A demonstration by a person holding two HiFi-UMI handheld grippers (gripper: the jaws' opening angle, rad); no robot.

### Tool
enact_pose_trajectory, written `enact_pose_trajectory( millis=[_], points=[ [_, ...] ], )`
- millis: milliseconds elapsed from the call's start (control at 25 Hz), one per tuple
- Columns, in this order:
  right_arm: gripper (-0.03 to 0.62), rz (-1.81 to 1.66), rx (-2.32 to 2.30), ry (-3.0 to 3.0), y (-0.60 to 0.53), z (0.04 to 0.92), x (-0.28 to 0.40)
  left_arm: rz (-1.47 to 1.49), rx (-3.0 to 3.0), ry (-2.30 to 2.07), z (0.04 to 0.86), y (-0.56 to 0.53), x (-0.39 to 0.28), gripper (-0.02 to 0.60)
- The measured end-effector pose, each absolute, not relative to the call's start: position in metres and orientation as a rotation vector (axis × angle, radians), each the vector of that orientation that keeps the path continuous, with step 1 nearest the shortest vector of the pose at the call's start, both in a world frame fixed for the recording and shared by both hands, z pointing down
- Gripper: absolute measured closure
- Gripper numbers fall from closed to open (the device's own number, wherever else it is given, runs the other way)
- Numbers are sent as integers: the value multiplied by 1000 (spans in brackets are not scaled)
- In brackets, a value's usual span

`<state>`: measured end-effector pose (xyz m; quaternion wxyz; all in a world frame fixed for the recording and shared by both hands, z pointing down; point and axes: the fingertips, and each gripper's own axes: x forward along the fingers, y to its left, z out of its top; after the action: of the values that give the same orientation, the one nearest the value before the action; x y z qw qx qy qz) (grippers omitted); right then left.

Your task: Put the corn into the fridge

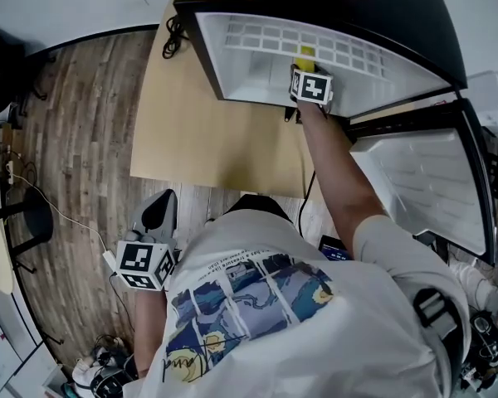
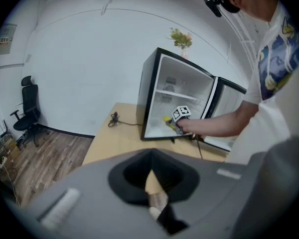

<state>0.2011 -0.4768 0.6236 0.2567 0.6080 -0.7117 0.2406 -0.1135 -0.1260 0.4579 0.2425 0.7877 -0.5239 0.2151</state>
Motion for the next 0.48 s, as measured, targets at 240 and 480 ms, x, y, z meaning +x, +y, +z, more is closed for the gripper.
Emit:
enact_pose_trajectory(
  millis=[240,480],
  points=[
    [344,647,1661,-1906,-481,627,200,589,2146,-1456,456,-125,-118,572],
    [344,635,1669,-1902,-481,628,200,577,2145,-1466,449,-119,-118,572]
  ],
)
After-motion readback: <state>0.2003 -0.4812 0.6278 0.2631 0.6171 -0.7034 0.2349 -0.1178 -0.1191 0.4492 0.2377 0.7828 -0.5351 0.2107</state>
